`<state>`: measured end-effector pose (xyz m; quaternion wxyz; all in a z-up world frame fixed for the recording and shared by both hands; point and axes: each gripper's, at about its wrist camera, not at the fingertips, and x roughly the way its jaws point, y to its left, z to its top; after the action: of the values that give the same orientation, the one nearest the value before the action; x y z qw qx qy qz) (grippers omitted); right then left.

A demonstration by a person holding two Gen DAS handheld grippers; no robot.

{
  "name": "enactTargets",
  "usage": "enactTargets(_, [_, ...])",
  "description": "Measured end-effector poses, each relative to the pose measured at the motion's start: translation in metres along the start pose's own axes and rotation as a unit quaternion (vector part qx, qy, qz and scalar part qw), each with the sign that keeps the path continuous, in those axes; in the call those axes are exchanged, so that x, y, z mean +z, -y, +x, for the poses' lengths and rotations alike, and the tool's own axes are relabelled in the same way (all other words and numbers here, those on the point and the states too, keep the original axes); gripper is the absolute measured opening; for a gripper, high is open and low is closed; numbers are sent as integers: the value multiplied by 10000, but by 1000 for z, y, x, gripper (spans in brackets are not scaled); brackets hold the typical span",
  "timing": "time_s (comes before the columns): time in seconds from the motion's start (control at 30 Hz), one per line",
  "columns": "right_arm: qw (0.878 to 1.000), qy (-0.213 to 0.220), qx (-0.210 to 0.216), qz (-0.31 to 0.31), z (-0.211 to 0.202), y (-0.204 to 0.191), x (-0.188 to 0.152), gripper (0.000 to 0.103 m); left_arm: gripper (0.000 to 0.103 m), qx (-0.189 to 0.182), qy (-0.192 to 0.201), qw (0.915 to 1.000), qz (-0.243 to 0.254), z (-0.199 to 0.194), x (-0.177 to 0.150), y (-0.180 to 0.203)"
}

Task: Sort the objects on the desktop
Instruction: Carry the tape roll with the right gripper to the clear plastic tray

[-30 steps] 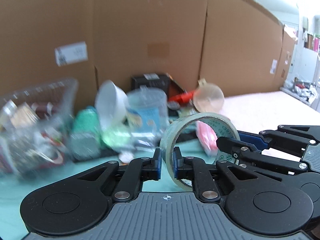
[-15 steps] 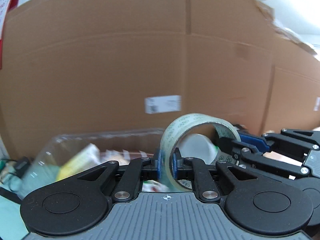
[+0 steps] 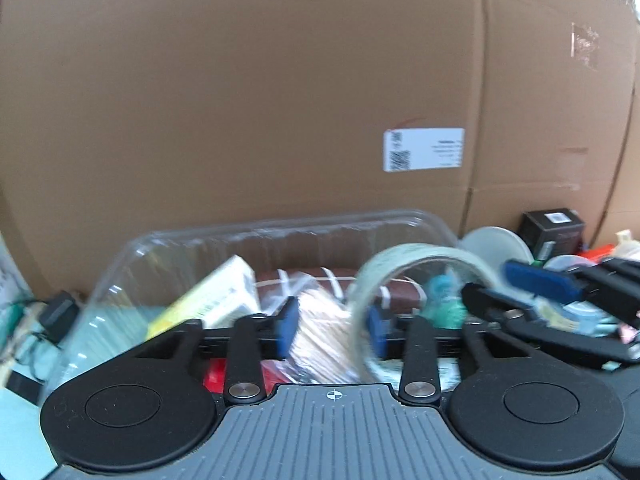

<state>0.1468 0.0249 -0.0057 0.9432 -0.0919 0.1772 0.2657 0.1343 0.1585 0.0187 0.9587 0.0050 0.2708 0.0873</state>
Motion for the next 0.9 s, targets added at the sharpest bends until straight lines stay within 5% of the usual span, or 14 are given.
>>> enactTargets(0.1, [9998, 126, -76, 119, -3, 7, -1, 47, 61, 168, 149, 9997, 17, -2, -2, -4])
enactTargets(0.23, [9994, 351, -2, -16, 4, 1, 2, 54, 46, 366, 212, 9990, -140, -5, 0, -7])
enactTargets(0.3, [9996, 184, 220, -7, 11, 3, 6, 57, 53, 290, 73, 9991, -289, -4, 0, -13])
enactTargets(0.43, [9987, 49, 461, 212, 4, 8, 9, 55, 63, 4, 57, 9986, -519, -10, -4, -27])
enactTargets(0.53, [9977, 56, 645, 178, -6, 0, 11, 53, 59, 153, 156, 9990, -378, -17, -5, -28])
enactTargets(0.63, [9926, -170, 1152, 349, 4, -8, 16, 35, 49, 203, 121, 9980, -581, -21, -7, -41])
enactTargets(0.9, [9697, -752, 2213, 706, 29, -64, 26, 32, 51, 1073, -72, 9921, -646, -31, -19, -93])
